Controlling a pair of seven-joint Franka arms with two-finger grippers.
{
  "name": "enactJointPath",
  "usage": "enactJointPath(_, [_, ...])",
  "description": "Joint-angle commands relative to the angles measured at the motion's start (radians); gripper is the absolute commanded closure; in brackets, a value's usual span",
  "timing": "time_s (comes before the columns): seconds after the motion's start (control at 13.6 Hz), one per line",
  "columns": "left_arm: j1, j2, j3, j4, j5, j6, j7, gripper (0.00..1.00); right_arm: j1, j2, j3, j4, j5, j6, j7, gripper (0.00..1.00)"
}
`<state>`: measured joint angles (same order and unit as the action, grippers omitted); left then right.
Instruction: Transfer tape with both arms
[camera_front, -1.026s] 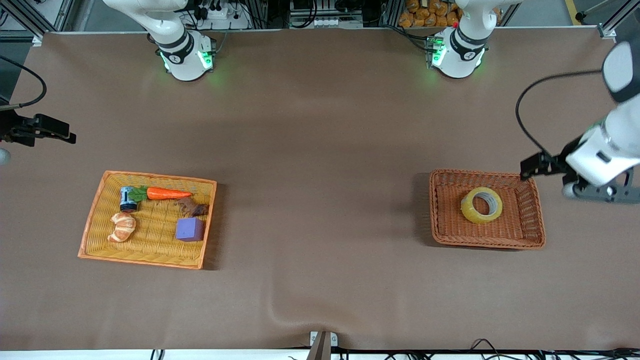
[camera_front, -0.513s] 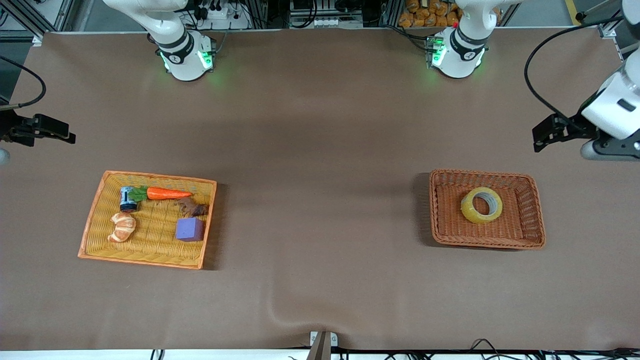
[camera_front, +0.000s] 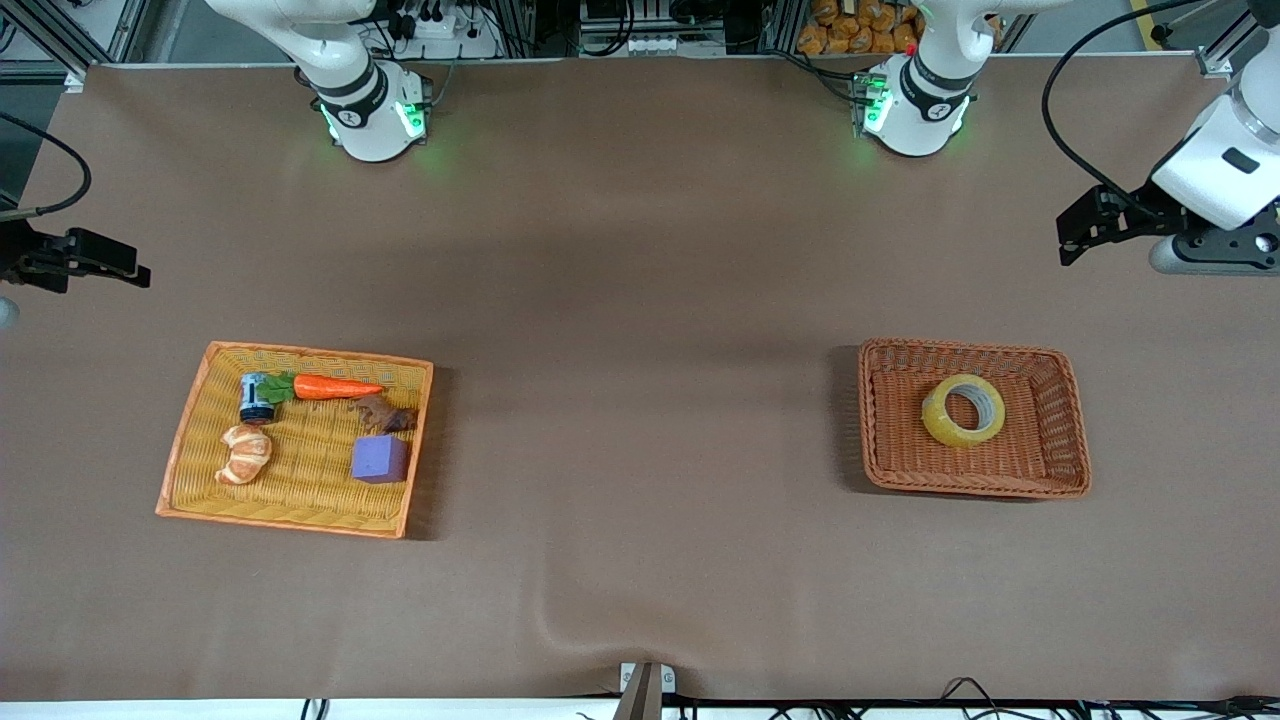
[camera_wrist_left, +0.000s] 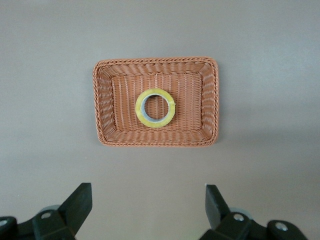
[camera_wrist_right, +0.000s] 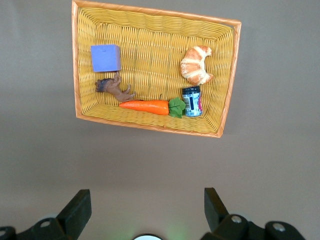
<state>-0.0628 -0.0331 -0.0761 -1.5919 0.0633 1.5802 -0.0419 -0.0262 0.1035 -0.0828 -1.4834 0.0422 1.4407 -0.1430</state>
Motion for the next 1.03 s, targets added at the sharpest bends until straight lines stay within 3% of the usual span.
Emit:
enactJointPath(0.0, [-0.014, -0.011, 0.018, 0.004, 0.004, -0.003, -0.009, 0.0, -0.017, 0.002, 0.008, 0.012, 0.004, -0.011, -0.01, 0.0])
enactJointPath(0.29, [-0.006, 0.007, 0.016, 0.046, -0.006, -0.087, -0.009, 0.0, -0.017, 0.004, 0.008, 0.012, 0.004, -0.009, -0.01, 0.0])
enactJointPath(0.95, [0.047, 0.01, 0.018, 0.046, -0.051, -0.103, -0.003, 0.0, -0.012, 0.004, 0.009, 0.012, -0.001, -0.011, -0.009, 0.0])
